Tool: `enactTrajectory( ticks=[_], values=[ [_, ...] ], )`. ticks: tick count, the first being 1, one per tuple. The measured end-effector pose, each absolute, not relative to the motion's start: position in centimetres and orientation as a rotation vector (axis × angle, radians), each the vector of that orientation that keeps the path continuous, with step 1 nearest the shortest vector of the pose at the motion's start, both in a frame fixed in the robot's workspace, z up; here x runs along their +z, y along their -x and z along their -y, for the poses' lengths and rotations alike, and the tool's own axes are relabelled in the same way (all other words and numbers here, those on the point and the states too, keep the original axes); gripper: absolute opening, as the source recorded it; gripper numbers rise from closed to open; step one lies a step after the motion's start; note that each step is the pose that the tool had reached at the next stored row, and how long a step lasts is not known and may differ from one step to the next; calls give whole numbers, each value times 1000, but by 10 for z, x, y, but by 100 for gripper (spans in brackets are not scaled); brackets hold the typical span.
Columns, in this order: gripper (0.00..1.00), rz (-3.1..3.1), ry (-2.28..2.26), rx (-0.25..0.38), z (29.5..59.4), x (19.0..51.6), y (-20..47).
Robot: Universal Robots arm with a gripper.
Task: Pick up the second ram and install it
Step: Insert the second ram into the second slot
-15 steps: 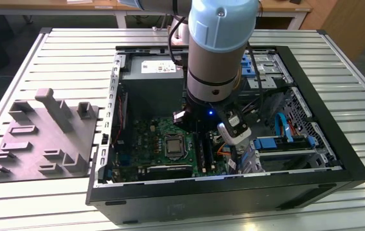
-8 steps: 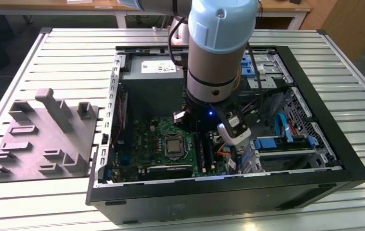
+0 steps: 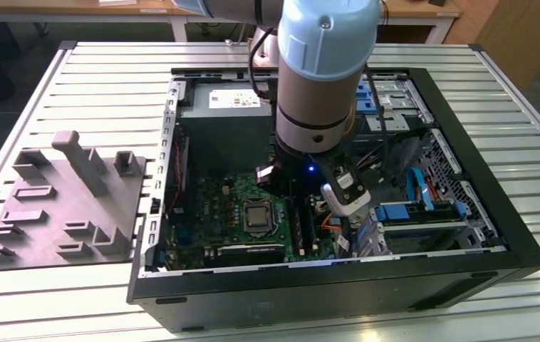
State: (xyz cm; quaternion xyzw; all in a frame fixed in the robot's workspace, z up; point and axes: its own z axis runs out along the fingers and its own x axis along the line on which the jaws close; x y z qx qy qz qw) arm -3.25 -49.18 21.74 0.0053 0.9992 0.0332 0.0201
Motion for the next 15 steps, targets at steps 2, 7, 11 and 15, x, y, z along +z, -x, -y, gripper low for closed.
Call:
enactTrajectory(
  ticks=[2,7,11,15],
  values=[
    [11,-3099,-17,103,492,217,33],
    [11,-3098,-16,103,492,215,33],
    [11,-3098,-16,103,492,213,33],
    [11,-3098,-16,103,492,213,33]
  ],
)
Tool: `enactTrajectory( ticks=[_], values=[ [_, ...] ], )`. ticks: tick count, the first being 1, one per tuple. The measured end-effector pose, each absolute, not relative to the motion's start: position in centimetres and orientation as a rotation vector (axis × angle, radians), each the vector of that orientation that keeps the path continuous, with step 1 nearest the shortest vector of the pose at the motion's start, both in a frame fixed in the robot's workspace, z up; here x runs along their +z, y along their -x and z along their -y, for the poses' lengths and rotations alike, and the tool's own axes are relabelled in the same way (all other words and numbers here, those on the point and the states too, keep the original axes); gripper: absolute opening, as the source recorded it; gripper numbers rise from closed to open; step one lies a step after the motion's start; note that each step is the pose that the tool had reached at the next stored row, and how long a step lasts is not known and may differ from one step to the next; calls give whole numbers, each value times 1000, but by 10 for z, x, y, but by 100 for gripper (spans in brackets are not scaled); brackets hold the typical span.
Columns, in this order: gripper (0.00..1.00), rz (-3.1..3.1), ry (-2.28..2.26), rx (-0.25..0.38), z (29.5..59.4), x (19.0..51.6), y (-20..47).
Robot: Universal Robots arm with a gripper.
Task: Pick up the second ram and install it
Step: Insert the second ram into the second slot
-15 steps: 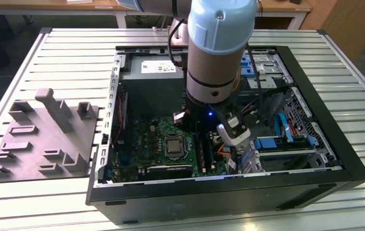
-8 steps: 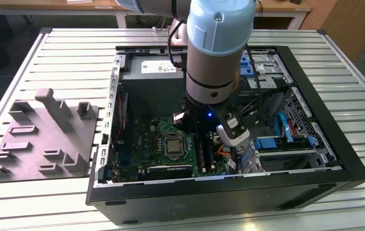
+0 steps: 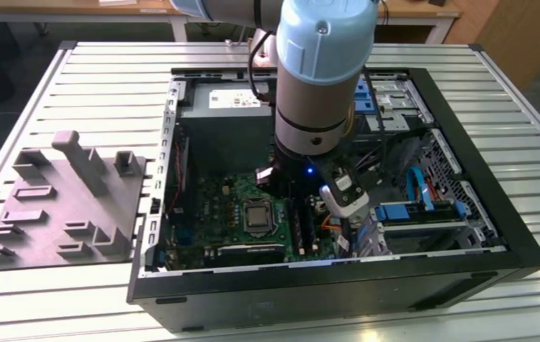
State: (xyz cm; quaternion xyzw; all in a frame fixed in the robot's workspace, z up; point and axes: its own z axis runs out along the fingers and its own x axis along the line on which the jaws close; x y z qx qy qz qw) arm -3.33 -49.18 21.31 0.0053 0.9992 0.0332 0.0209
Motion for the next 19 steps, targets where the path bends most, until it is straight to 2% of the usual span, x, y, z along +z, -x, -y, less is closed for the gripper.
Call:
enactTrajectory(
  ticks=[14,15,16,17,19],
  values=[
    [13,-3098,-16,103,492,212,33],
    [18,-3098,-16,104,492,212,33],
    [18,-3098,-16,104,492,212,33],
    [24,-3098,-16,104,492,212,33],
    [24,-3098,-16,103,492,212,33]
  ],
)
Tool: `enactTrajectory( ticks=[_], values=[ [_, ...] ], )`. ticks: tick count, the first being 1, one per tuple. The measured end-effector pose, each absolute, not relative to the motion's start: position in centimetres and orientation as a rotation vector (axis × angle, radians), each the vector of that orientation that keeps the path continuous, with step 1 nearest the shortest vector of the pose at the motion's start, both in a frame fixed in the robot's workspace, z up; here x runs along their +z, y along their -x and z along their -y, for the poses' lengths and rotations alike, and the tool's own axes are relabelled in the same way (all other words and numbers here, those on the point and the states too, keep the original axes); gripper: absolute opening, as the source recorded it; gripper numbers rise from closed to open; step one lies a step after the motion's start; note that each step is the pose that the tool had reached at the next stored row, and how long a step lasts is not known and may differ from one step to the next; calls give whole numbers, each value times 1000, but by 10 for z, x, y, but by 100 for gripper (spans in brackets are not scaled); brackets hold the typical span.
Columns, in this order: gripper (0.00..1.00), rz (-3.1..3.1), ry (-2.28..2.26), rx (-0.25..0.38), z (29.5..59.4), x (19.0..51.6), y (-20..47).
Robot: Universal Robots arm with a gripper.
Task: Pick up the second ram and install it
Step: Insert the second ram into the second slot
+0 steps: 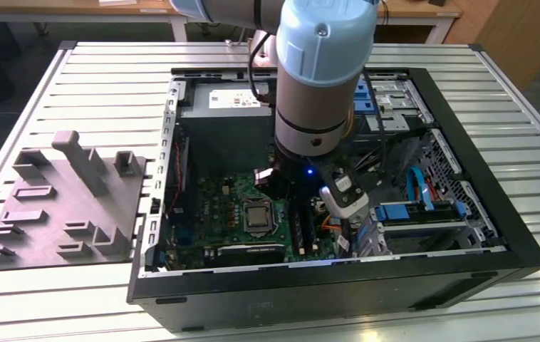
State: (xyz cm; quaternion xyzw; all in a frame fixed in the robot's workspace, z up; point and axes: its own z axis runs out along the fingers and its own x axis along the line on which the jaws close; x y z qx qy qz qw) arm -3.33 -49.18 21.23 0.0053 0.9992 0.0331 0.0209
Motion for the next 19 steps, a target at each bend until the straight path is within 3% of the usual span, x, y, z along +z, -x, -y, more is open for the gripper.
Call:
enactTrajectory(
  ticks=[12,19],
  values=[
    [24,-3098,-16,103,492,252,33],
    [24,-3098,-16,103,492,254,33]
  ],
)
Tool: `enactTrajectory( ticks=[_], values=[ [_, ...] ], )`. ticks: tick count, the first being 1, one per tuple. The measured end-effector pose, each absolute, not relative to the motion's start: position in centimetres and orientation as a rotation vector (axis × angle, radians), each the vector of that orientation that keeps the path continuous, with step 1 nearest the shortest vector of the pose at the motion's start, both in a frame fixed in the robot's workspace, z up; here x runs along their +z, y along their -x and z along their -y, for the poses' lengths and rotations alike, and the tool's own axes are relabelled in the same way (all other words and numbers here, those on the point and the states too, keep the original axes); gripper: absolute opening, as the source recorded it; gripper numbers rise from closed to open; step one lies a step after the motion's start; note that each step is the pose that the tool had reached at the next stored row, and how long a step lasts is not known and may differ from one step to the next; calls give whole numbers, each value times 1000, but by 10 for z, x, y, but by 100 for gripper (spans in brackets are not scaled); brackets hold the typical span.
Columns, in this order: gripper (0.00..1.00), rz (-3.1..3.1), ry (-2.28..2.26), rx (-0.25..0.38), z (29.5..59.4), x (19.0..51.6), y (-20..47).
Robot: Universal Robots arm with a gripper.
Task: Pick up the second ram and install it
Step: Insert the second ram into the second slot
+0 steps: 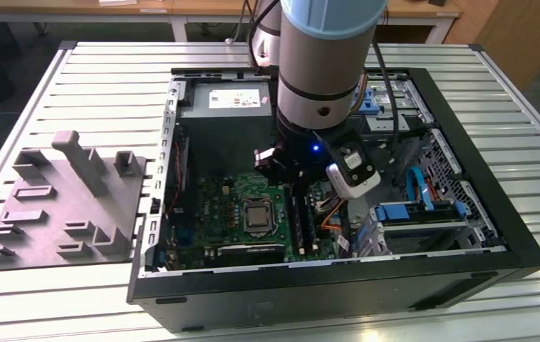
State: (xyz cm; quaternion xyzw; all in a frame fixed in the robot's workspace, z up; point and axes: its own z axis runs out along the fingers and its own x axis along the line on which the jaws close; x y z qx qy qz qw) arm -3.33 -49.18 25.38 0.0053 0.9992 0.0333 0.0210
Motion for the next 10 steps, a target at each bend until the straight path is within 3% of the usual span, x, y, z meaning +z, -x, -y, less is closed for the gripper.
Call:
enactTrajectory(
  ticks=[5,6,8,9,10],
  values=[
    [23,-3098,-16,103,492,254,33],
    [17,-3098,-16,103,492,254,33],
    [17,-3098,-16,103,492,254,33],
    [10,-3098,-16,103,492,254,33],
    [10,-3098,-16,103,492,254,33]
  ],
)
